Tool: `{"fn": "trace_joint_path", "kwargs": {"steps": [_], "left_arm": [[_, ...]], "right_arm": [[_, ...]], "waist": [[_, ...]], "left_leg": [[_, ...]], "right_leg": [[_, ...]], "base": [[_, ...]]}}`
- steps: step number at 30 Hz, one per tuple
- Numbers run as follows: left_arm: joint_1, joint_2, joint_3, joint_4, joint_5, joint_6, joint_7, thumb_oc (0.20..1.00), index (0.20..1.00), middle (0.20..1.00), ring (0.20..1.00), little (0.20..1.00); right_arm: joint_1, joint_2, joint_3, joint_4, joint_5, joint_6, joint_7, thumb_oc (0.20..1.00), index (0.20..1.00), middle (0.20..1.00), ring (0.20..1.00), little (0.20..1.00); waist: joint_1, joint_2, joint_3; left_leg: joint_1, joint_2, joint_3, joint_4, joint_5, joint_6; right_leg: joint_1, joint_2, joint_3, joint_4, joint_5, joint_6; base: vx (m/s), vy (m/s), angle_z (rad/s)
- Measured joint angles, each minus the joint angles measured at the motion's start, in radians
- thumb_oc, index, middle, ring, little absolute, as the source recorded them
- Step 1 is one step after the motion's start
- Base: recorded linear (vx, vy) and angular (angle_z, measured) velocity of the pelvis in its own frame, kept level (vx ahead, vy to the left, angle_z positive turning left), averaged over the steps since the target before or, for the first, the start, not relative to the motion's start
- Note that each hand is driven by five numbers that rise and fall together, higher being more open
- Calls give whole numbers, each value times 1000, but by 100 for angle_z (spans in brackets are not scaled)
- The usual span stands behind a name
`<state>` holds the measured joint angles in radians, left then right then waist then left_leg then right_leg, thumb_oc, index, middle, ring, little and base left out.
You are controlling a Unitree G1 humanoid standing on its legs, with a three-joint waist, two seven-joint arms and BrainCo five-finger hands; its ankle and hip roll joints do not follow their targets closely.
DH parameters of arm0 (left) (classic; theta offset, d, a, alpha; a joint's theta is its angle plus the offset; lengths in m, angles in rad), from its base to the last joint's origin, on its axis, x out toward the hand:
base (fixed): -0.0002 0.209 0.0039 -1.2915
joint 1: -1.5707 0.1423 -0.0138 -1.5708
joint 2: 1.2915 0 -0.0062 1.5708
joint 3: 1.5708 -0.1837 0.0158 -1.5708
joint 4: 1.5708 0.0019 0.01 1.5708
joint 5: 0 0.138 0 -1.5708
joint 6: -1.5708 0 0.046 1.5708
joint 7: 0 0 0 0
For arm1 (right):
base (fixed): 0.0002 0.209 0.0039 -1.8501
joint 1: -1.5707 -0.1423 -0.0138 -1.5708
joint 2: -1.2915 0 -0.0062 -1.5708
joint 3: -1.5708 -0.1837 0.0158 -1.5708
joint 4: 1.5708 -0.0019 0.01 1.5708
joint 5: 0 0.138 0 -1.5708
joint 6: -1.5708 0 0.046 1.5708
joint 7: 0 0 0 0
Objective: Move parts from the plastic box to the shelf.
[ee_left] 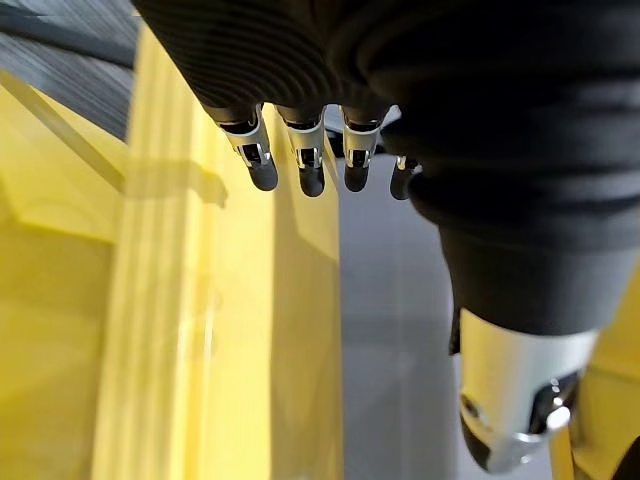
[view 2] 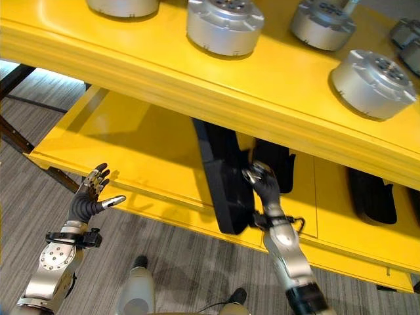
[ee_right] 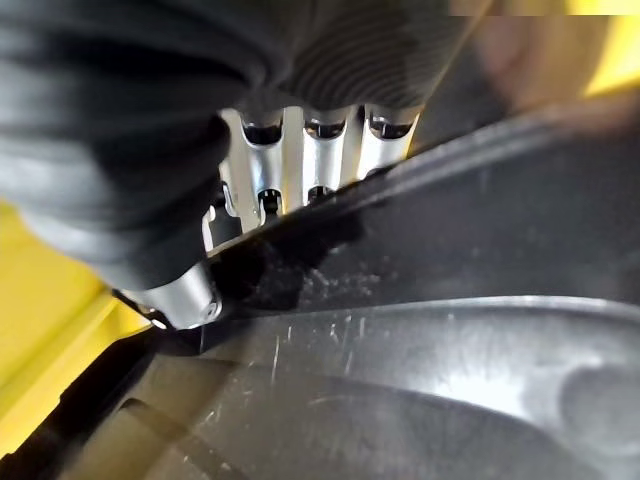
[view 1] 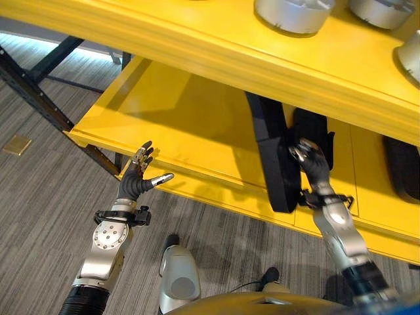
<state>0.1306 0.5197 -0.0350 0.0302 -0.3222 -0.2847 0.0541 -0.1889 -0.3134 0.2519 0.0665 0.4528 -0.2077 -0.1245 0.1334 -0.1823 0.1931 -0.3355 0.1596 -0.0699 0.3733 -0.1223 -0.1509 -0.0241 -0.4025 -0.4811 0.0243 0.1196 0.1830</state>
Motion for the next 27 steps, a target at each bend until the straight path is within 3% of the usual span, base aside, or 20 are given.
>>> {"fn": "trace_joint_path", "kwargs": {"steps": [2,9,22,27], "left_arm": [[-8,0,0,-2,0,6,3,1000,1000,1000,1000,1000],[-68,10,-4,-9,-4,14,40,1000,1000,1000,1000,1000],[-124,60,-78,-11,-30,19,69,1000,1000,1000,1000,1000],[-153,63,-93,-11,-30,20,85,1000,1000,1000,1000,1000]], "right_arm": [[-84,21,36,3,8,-1,-7,200,200,200,200,200],[-340,59,75,196,34,7,-86,200,200,200,200,200],[-609,82,70,433,74,21,-219,200,200,200,200,200],[-634,142,66,543,123,26,-253,200,200,200,200,200]], "waist": [[38,3,5],[99,18,74],[129,59,167],[129,70,178]], "left_leg": [[-6,-4,-4,-2,2,0],[-35,-12,-39,6,15,-2],[-73,-24,-62,33,14,3],[-98,-25,-64,50,14,3]], "right_leg": [[1,-2,-5,1,3,5],[0,2,-40,4,3,7],[-9,-1,-60,9,4,6],[-28,-3,-60,18,4,7]], "base": [[-25,-19,5],[-27,-15,14],[-7,3,5],[0,0,0]]}}
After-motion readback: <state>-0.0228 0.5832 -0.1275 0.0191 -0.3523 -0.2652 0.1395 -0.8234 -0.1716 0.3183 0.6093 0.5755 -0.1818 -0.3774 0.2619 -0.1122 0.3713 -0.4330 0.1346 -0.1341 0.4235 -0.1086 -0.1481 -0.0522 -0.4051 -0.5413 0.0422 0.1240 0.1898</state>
